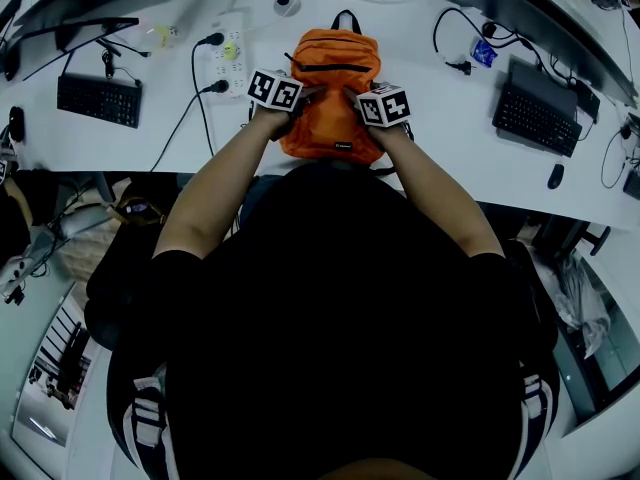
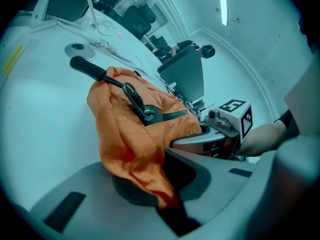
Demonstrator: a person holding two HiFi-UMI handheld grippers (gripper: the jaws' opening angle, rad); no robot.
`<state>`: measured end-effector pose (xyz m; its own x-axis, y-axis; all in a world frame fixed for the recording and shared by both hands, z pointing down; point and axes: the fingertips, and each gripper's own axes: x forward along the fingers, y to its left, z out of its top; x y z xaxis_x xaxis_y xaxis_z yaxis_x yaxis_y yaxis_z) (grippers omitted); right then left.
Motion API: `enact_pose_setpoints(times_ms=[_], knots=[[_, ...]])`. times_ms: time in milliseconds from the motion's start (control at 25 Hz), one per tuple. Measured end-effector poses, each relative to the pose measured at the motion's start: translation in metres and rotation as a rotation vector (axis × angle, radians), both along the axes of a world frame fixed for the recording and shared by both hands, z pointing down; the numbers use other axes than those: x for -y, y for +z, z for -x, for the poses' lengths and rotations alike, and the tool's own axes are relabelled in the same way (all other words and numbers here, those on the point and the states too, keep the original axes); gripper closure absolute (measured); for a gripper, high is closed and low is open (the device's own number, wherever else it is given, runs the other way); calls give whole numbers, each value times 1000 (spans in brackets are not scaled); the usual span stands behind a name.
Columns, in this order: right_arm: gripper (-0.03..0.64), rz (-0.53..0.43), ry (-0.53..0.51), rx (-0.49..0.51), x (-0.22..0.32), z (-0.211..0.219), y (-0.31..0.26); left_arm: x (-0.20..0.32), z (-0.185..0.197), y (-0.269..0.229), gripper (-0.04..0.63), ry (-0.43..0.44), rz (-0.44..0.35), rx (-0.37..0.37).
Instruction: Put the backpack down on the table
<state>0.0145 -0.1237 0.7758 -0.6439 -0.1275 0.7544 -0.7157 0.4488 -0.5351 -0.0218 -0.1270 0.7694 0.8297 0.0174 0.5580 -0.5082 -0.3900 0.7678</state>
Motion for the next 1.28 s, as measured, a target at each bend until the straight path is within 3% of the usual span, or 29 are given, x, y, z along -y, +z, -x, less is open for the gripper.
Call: enact_pose_setpoints(times_ms=[240,520,720,1280], knots=[[560,56,28,-6,-1,0,1,0,3,2,557,-20,24,14],[472,26,32,-38,3,-7,-4,2,7,-4,534,-32,7,40],[419,9,45,-27,2,-15,-10,2,18,-7,446,-17,-31,77],[377,-29,104,18,-4,-37,-34,-8,38,-24,411,-41,-71,111]])
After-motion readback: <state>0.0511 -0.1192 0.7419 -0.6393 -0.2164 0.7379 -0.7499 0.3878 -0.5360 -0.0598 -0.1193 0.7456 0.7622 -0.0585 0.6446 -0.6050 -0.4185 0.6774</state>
